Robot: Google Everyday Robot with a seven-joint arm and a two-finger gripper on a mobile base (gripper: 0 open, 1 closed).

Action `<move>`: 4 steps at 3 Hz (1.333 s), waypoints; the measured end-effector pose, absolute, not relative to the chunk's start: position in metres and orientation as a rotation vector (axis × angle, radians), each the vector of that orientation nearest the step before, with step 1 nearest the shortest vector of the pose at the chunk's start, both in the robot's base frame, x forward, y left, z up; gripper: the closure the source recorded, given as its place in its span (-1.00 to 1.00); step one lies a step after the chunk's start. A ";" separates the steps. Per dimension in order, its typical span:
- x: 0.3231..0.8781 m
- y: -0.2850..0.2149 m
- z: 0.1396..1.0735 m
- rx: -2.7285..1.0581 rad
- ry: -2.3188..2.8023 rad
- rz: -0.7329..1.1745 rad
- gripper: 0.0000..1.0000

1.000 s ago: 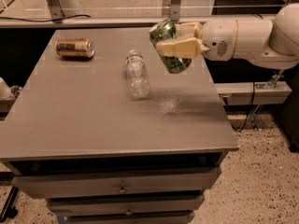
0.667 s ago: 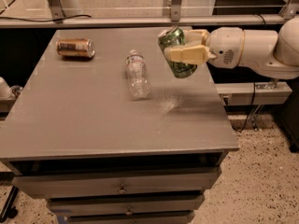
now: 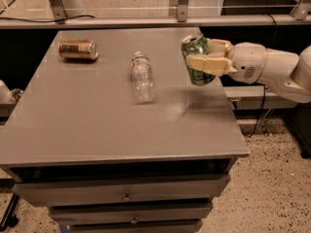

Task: Place green can upright

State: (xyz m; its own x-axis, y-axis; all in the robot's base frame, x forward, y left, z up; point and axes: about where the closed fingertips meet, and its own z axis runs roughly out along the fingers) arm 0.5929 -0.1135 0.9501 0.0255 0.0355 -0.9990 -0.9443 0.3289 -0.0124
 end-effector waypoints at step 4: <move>0.589 -0.130 0.891 -0.835 1.118 1.009 1.00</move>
Offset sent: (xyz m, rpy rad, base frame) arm 0.0120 -0.0124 -0.0450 0.2009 -0.0428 -0.0328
